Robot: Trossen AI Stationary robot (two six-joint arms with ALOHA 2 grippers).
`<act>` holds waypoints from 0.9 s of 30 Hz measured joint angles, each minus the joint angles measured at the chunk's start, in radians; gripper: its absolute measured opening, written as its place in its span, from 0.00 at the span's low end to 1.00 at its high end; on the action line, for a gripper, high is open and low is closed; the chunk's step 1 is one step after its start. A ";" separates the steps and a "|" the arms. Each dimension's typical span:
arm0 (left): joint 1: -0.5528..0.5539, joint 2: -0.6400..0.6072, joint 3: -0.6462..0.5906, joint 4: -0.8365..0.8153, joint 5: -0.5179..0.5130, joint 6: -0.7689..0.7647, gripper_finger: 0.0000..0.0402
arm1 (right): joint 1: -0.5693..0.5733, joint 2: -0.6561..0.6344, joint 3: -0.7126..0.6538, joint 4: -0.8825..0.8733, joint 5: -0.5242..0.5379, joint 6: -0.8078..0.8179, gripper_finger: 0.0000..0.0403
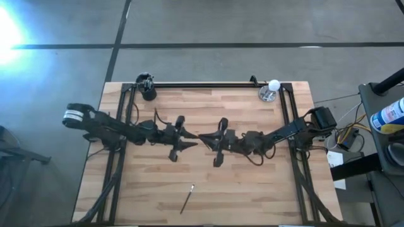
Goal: Pick & Place Makeup Supplies
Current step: Put the top makeup brush into the makeup holder
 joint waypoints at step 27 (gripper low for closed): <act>-0.006 0.103 0.121 0.059 0.024 0.006 0.28 | 0.024 0.001 0.009 0.024 -0.008 -0.025 0.07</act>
